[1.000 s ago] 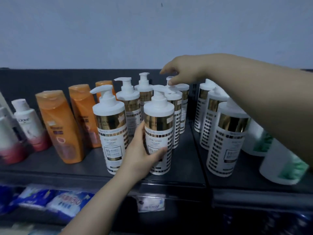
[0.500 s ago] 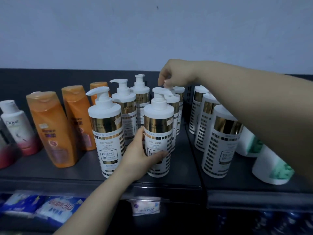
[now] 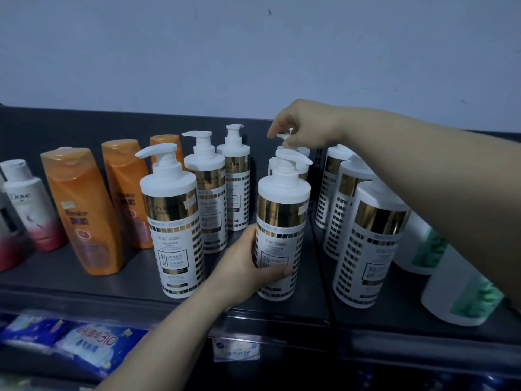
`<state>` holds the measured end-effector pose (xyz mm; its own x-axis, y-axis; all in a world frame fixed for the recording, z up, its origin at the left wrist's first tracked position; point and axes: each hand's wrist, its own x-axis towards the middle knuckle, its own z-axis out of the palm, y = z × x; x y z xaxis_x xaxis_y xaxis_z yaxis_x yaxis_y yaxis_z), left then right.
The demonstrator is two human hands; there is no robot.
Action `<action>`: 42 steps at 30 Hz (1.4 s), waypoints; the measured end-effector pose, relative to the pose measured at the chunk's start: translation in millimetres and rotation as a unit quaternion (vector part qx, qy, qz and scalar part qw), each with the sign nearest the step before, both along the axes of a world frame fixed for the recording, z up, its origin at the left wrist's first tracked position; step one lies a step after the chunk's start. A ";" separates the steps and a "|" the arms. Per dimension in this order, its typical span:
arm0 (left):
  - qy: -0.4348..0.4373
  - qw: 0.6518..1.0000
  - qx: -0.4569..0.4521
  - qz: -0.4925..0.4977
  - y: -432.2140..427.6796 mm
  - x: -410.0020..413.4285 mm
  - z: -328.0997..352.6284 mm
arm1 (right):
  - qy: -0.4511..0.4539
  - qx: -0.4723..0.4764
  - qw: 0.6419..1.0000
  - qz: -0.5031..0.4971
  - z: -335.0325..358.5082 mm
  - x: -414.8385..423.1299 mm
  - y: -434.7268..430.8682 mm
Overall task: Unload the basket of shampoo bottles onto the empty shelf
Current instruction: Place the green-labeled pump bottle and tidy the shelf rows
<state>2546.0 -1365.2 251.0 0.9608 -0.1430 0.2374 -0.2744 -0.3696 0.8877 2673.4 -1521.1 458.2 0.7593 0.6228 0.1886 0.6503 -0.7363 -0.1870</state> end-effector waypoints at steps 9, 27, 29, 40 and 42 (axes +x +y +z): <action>0.008 1.000 -0.006 0.001 -5.1 -0.6 -3.6 | -0.004 -0.025 1.000 -0.019 2.1 -3.1 -0.3; 0.011 0.997 -0.067 -0.026 7.1 -1.8 -0.1 | 0.100 0.077 0.989 -0.072 24.4 5.3 -9.3; -0.013 0.996 -0.085 0.023 12.4 2.7 7.0 | 0.044 0.084 0.990 -0.103 33.9 13.5 -11.4; -0.025 0.984 -0.146 0.098 5.4 27.5 27.6 | -0.046 -0.188 0.963 -0.185 17.9 49.3 17.5; -0.016 0.984 -0.143 0.102 4.6 28.0 24.4 | -0.048 -0.178 0.967 -0.173 19.6 53.4 17.1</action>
